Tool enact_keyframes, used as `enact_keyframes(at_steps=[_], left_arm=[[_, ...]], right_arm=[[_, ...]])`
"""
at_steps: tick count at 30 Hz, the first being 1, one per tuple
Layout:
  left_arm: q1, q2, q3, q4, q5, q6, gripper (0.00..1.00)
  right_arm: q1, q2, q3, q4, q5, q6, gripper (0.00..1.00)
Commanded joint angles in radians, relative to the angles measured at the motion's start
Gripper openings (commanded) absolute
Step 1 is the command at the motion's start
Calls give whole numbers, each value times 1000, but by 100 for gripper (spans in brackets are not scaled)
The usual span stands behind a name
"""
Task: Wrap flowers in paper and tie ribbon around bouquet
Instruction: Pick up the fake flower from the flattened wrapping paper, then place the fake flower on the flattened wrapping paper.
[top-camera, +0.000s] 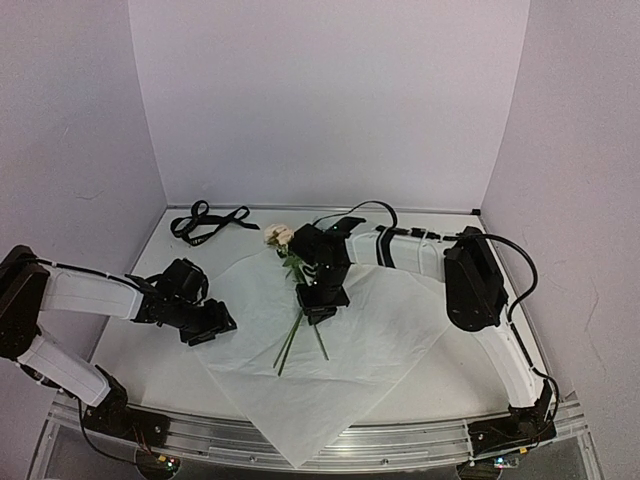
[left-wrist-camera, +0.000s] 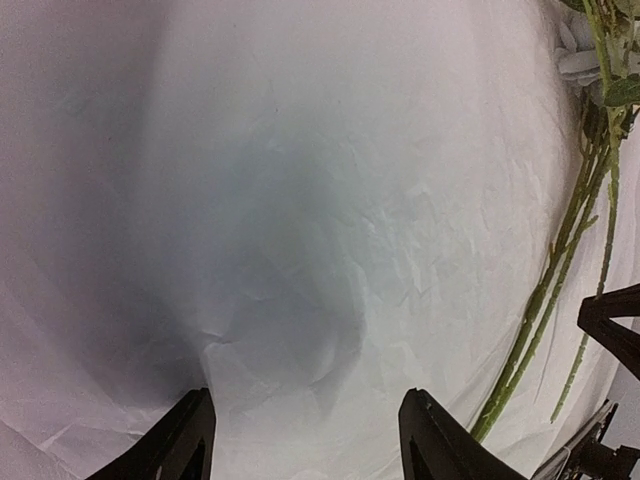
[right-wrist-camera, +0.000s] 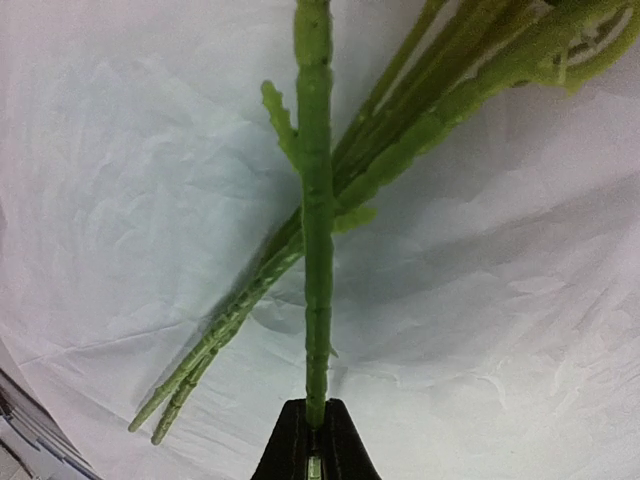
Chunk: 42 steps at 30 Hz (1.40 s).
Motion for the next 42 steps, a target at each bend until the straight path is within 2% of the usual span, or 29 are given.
enact_keyframes(at_steps=[1,13,23,34,42], left_arm=[[3,20,-1,38,14,-13,65],[4,45,0,47,22,-14,65],[3,42,0,50,32,-23,65],[2,27,-8,52,32,-23,65],[2,21,-11,50,33,-18,65]], right_arm=[[4,-86,61,-7,-44,-53,0],[5,-215,-36,20,7,-100,0],[38,-393,-279,139,284,12,0],[81,-328,-302,210,530,238,0],[80,-234,-253,211,490,321,0]])
